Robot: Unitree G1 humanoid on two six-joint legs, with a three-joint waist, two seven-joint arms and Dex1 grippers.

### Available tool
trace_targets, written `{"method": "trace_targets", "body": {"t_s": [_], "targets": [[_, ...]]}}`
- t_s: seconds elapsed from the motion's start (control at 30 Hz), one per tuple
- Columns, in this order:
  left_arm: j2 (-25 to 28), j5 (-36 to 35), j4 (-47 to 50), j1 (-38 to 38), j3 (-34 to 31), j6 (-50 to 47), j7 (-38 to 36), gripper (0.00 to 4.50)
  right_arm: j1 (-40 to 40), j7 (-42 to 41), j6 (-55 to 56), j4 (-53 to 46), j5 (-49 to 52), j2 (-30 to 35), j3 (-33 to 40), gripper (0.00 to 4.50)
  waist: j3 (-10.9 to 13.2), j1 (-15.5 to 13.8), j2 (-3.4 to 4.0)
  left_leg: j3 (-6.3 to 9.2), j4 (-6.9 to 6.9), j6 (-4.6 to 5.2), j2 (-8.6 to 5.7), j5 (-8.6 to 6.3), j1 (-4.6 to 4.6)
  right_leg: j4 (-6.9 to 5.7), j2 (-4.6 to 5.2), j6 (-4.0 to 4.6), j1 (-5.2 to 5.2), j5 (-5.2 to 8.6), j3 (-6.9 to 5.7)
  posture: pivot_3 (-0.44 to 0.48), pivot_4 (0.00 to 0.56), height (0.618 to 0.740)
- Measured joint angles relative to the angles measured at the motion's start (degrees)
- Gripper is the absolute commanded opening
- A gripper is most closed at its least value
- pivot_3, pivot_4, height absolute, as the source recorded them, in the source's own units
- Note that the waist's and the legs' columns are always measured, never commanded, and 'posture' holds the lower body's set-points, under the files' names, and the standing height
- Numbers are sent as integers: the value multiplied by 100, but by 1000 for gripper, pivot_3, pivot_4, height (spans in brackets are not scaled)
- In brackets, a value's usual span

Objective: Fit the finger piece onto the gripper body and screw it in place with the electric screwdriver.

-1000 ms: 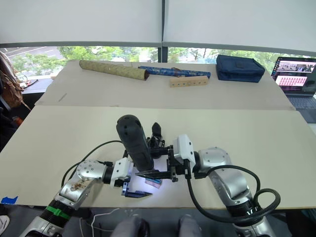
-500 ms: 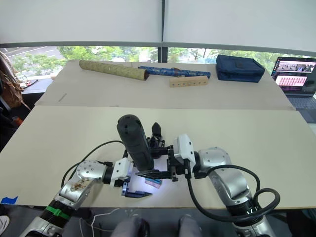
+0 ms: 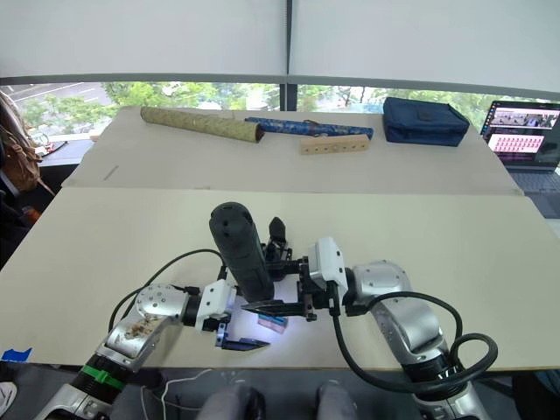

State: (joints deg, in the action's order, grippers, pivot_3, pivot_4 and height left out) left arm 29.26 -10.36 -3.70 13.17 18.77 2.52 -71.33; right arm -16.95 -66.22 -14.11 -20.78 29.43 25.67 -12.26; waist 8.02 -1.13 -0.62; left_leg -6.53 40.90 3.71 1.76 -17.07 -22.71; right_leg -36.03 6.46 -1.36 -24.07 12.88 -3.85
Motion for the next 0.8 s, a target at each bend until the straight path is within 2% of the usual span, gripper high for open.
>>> {"method": "trace_targets", "body": {"t_s": [0.8], "targets": [[-3, -2, -20, 26, 1, 0, -9, 4477, 6, 2, -1, 10, 19, 54, 66, 1904, -1, -1, 1, 0, 0, 0, 0, 0, 2, -1, 0, 0, 1, 0, 0, 0, 150, 740]]}}
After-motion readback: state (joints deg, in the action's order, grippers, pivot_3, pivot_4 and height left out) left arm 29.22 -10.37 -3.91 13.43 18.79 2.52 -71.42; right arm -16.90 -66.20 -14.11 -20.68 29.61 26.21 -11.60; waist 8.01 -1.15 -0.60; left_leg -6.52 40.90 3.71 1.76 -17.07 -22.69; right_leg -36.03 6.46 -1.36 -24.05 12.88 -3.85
